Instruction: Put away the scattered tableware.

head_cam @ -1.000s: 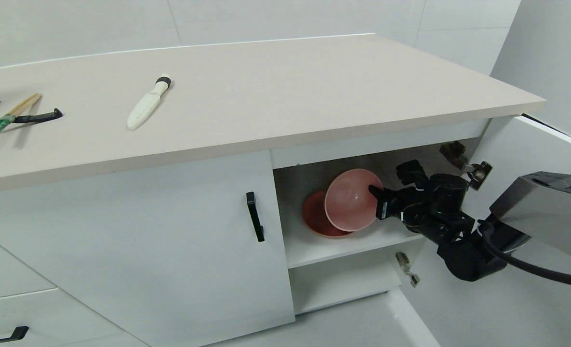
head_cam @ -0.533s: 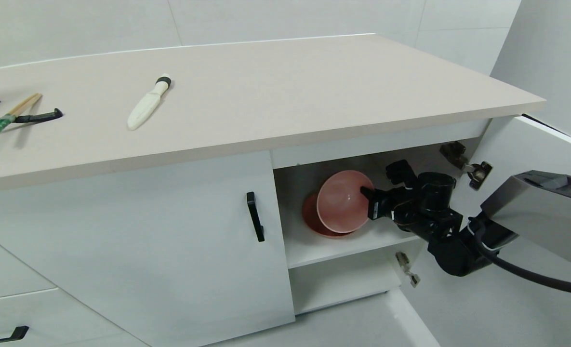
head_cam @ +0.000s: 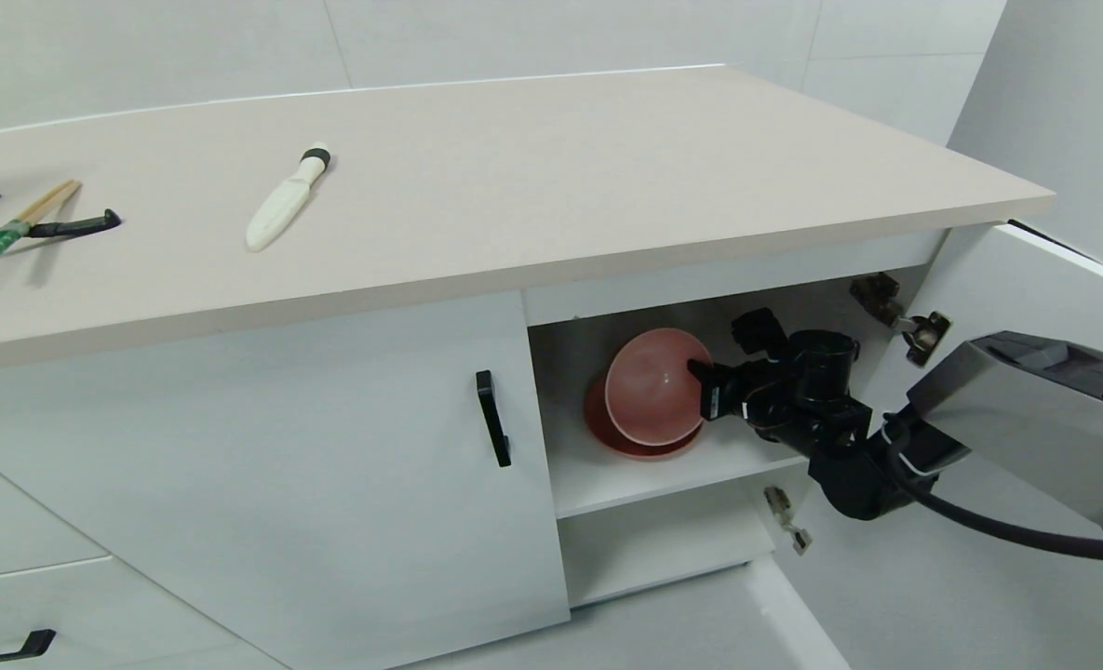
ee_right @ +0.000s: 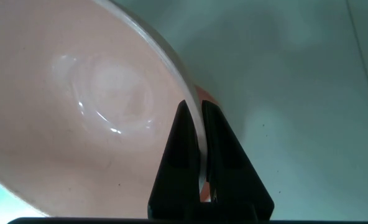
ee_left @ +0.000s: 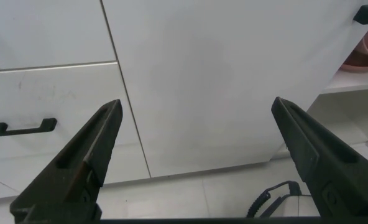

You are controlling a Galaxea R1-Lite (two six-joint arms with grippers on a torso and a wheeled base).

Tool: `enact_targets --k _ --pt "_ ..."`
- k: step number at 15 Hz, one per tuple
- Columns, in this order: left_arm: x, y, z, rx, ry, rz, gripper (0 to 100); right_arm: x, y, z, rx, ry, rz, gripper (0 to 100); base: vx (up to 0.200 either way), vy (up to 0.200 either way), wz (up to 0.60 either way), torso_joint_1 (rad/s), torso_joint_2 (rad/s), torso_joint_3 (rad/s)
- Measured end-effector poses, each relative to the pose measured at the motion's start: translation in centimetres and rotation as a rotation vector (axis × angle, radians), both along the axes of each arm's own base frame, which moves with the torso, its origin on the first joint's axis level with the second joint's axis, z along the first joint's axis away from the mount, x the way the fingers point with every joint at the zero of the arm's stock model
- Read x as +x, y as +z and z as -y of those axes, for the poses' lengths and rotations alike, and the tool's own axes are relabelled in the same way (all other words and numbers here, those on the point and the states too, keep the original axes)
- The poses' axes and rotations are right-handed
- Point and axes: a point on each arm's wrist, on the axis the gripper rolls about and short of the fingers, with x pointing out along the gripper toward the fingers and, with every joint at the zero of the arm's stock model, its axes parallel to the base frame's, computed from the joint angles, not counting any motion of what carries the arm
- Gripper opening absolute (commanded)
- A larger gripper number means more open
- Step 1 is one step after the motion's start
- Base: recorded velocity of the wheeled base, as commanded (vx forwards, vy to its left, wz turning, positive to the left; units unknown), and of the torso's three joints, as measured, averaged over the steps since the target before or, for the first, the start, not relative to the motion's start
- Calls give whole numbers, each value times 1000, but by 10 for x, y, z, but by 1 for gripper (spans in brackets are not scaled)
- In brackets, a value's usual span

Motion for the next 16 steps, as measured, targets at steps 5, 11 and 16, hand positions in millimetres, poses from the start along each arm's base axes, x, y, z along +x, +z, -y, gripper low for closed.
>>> enact_targets --k 5,11,16 --pt "0 0 0 0 0 1 100 4 -9 -2 -7 0 -6 0 0 0 0 0 0 0" --pt "0 0 0 -2 0 2 100 1 -11 -6 -11 3 -11 0 0 0 0 0 0 0" --pt "0 0 0 -2 0 1 100 0 -11 -5 -15 -13 -9 100 0 0 0 0 0 0"
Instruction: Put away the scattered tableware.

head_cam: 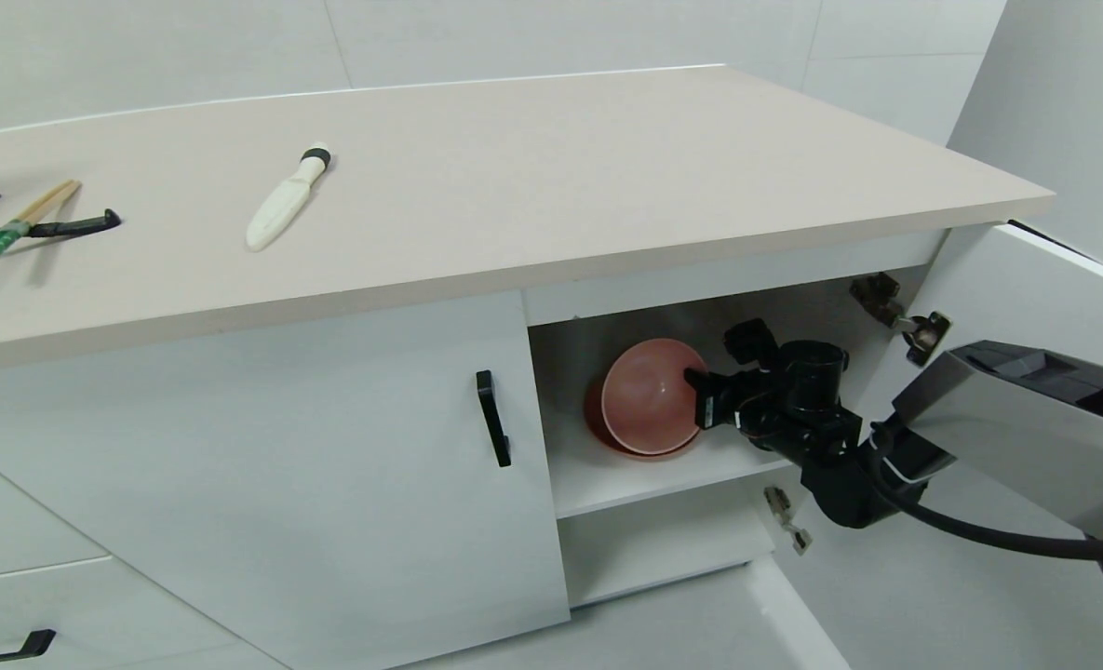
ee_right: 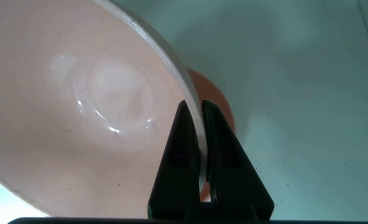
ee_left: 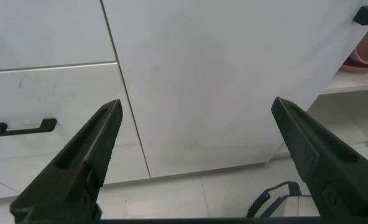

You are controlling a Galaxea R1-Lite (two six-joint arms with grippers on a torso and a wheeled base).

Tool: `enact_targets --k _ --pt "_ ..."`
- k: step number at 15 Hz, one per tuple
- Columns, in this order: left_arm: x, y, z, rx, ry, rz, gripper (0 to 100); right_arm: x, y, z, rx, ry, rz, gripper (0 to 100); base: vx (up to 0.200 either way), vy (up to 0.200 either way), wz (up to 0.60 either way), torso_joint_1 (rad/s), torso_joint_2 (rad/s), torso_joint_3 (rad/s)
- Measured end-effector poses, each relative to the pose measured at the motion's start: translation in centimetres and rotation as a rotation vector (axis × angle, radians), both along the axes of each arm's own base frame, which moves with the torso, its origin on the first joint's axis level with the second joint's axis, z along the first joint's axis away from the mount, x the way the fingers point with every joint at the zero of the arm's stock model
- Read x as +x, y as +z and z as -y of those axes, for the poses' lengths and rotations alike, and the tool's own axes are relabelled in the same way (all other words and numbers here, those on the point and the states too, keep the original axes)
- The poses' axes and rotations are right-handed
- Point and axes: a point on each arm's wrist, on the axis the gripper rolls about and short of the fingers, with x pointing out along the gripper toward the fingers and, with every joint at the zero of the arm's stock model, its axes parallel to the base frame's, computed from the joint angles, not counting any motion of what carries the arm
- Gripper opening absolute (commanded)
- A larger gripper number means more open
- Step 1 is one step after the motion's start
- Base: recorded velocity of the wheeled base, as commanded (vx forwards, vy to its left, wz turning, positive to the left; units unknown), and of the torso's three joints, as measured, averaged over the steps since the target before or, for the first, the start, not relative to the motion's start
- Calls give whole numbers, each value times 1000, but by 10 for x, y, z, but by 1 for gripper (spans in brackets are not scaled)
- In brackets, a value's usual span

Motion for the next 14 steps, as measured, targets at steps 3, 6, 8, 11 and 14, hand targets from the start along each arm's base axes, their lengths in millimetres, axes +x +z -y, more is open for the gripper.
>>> enact_targets --k 3,6,8,11,14 --pt "0 0 0 0 0 0 100 -1 0 0 -4 1 14 100 0 0 0 0 0 0" --pt "0 0 0 0 0 0 100 -4 2 -1 1 3 26 100 0 0 0 0 0 0" --pt "0 0 0 -1 0 0 100 -11 8 -4 7 17 43 100 0 0 0 0 0 0" --pt "0 0 0 0 0 0 100 -32 17 -7 16 42 68 100 0 0 0 0 0 0" --pt "0 0 0 0 0 1 100 -71 25 -8 -9 87 97 100 0 0 0 0 0 0"
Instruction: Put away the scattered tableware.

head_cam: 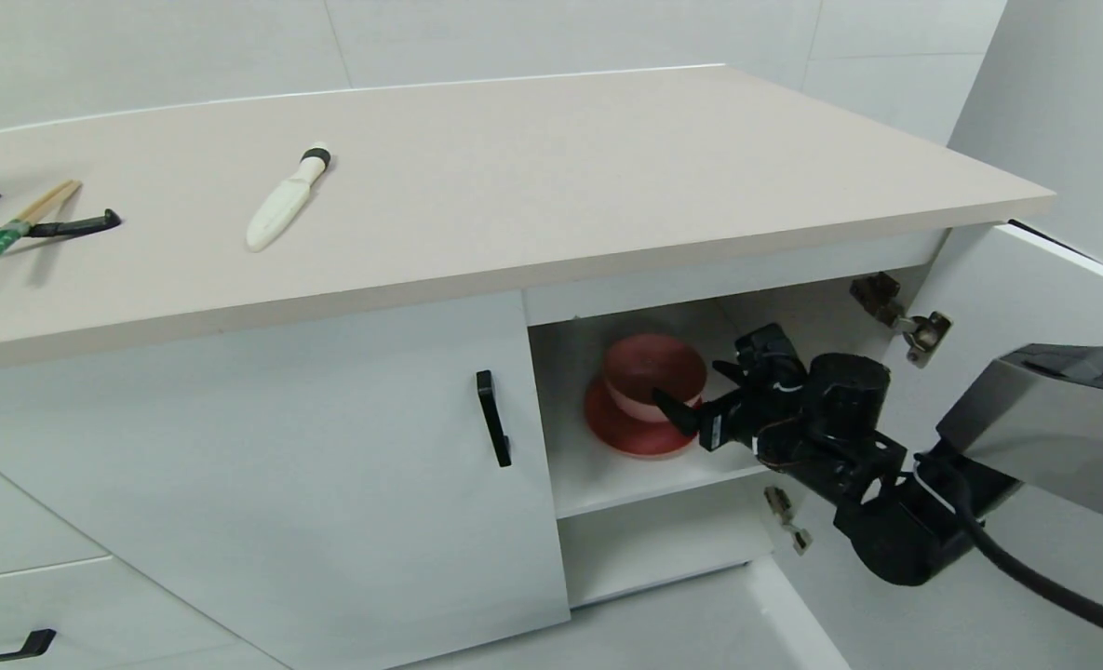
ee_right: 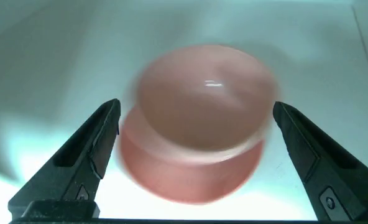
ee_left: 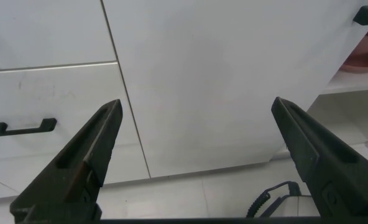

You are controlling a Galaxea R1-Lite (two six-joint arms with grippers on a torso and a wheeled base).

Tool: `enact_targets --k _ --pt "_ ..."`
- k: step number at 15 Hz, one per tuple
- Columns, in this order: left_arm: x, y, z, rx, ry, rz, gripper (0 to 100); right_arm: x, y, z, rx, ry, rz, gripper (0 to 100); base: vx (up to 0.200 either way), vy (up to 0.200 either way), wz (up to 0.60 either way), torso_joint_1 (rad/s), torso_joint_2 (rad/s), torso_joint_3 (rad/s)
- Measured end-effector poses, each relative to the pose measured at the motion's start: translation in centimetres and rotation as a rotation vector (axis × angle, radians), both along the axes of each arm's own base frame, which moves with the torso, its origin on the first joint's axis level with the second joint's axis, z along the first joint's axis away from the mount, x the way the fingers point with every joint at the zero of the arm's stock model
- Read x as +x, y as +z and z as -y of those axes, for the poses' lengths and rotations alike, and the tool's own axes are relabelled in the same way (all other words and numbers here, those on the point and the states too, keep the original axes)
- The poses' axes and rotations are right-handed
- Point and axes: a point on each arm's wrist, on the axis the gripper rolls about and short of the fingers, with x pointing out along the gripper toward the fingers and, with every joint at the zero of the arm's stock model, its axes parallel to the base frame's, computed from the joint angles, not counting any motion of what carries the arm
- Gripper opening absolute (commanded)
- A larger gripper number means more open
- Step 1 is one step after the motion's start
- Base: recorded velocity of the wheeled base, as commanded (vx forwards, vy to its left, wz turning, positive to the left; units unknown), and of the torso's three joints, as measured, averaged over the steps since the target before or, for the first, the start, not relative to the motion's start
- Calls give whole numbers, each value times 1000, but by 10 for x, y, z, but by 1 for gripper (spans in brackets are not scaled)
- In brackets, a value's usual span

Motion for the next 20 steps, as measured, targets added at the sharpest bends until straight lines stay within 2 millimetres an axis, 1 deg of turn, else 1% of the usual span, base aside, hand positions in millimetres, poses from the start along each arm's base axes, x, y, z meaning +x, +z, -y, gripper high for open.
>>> enact_targets --k 3,5,7,8,10,11,13,14,17,20 --pt "0 0 0 -1 0 0 100 -59 21 1 -27 73 29 100 0 0 0 0 0 0" --pt "0 0 0 0 0 0 100 -98 38 11 -27 112 44 100 0 0 0 0 0 0" --pt "0 0 0 5 0 -1 100 -138 53 30 -20 130 61 100 0 0 0 0 0 0" --pt "0 0 0 4 0 -1 100 -155 61 43 -12 124 77 100 0 0 0 0 0 0" --pt "0 0 0 4 0 -1 100 -180 73 78 7 49 128 100 0 0 0 0 0 0" --pt "0 0 0 4 0 -1 100 -191 77 95 7 -6 147 100 0 0 0 0 0 0" --pt "0 0 0 3 0 -1 100 -215 75 120 -1 -88 126 100 0 0 0 0 0 0" --pt "0 0 0 4 0 -1 100 -226 72 128 -1 -114 96 100 0 0 0 0 0 0" --pt "0 0 0 9 0 -1 100 -267 61 147 -10 -169 -12 100 0 0 0 0 0 0" --pt "0 0 0 14 0 -1 100 -306 50 164 5 -263 -9 100 0 0 0 0 0 0"
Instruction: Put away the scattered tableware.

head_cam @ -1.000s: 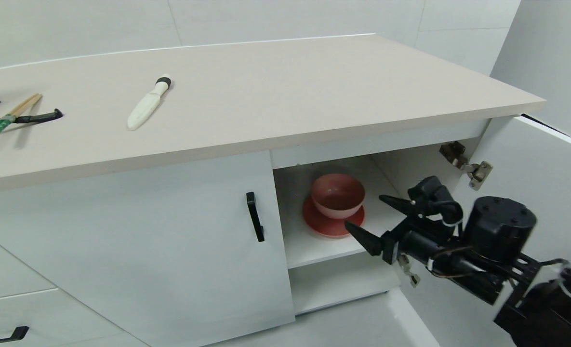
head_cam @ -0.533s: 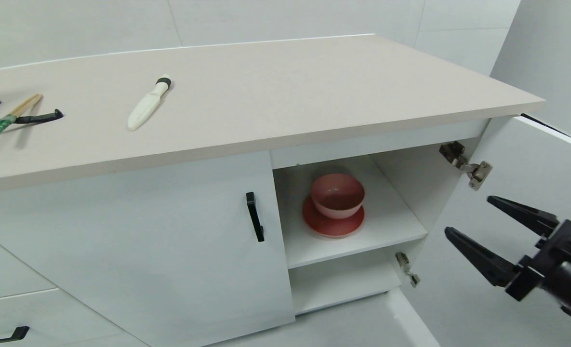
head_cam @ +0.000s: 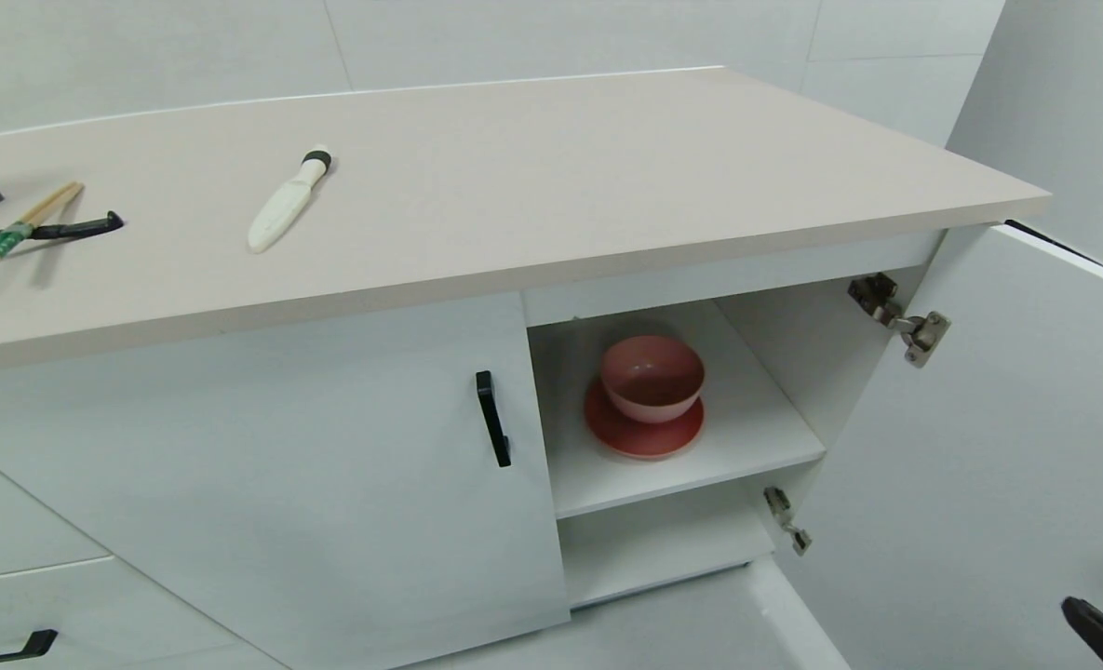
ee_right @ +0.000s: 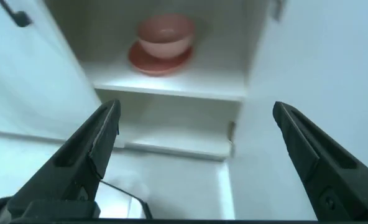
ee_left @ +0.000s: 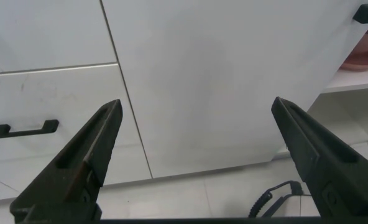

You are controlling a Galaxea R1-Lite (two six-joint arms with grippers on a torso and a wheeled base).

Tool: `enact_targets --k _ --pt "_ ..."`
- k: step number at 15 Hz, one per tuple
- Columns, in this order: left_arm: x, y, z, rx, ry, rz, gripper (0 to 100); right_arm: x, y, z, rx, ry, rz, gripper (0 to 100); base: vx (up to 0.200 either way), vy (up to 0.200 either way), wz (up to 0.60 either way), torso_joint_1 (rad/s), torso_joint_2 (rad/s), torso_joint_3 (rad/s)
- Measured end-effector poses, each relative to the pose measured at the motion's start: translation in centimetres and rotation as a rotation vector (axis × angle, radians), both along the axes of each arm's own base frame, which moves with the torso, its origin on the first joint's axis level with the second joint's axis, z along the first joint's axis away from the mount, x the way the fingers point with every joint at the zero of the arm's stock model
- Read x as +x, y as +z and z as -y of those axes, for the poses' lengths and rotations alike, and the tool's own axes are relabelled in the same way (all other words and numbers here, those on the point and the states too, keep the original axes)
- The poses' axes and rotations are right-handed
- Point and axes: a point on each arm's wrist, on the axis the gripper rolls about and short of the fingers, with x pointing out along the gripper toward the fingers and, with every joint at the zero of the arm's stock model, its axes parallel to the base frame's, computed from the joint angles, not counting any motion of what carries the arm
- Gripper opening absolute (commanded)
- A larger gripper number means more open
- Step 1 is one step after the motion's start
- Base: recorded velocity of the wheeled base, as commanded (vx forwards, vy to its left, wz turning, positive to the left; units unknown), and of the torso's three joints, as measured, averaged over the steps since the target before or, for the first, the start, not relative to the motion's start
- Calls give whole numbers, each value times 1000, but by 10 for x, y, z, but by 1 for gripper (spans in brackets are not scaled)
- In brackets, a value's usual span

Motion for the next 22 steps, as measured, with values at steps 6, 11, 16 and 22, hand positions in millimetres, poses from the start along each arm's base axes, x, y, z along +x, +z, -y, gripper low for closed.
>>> enact_targets --k 6,11,16,22 --pt "0 0 0 -7 0 0 100 -59 -58 14 -16 -298 -109 100 0 0 0 0 0 0" --pt "0 0 0 -8 0 1 100 -66 -60 14 4 -342 -8 100 -160 0 0 5 3 3" --pt "0 0 0 -4 0 -1 100 -67 -61 14 15 -344 0 100 -200 0 0 6 1 1" --pt "0 0 0 55 0 -6 100 -67 -61 14 17 -343 -1 100 -33 -200 0 2 0 3"
